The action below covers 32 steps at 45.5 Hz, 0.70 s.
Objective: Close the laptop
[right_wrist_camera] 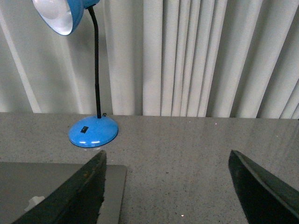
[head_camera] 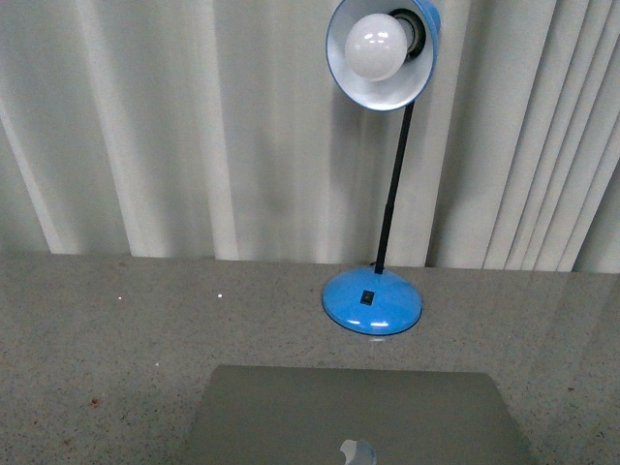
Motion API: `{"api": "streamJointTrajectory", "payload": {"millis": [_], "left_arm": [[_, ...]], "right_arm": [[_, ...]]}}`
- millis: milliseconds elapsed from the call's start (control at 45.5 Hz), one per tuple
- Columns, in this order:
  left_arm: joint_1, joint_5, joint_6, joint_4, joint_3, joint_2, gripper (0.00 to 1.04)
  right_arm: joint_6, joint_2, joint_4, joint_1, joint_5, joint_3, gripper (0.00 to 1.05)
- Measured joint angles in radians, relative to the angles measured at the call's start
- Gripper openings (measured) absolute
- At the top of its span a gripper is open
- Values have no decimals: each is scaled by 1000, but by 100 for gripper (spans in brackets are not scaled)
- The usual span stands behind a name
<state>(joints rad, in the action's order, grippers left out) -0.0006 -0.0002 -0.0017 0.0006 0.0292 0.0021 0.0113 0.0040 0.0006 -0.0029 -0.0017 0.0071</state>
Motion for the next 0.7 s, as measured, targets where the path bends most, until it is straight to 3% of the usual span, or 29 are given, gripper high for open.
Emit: {"api": "streamJointTrajectory", "payload": {"millis": [88, 132, 704], "left_arm": [[0, 0, 0, 0, 0, 0, 98], [0, 0, 0, 0, 0, 0, 99], [0, 0, 0, 0, 0, 0, 98]], "right_arm": [[0, 0, 0, 0, 0, 0, 95], [-1, 0, 0, 0, 0, 0, 99], [0, 0, 0, 0, 0, 0, 97]]}}
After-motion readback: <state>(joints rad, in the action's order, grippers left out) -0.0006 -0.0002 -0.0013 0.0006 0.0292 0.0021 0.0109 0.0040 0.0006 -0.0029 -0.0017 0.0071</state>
